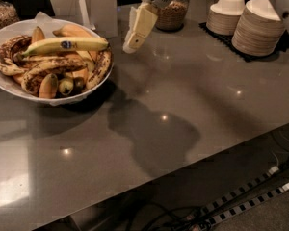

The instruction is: Pick banana from white bowl

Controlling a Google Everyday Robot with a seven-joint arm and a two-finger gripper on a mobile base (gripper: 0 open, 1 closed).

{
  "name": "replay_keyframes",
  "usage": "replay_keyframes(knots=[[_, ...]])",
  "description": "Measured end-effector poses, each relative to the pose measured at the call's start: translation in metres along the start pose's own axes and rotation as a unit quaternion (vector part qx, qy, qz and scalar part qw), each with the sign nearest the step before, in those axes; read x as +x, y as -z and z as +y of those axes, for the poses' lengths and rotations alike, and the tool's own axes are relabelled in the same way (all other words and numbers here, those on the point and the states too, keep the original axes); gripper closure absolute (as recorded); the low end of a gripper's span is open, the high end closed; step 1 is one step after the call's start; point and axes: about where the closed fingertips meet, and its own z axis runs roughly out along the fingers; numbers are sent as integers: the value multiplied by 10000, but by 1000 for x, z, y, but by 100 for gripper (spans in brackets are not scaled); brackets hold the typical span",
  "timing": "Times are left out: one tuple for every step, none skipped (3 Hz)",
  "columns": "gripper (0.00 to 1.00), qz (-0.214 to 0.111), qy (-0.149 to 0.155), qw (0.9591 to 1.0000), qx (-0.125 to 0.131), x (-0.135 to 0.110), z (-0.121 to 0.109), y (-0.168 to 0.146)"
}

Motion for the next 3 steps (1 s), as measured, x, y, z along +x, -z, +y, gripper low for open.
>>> replay_keyframes(knots=[[15, -229, 166, 9995, -155, -21, -11, -28], [34, -429, 301, 9983, -265, -38, -18, -46], [45, -556, 370, 9972, -341, -48, -21, -60]])
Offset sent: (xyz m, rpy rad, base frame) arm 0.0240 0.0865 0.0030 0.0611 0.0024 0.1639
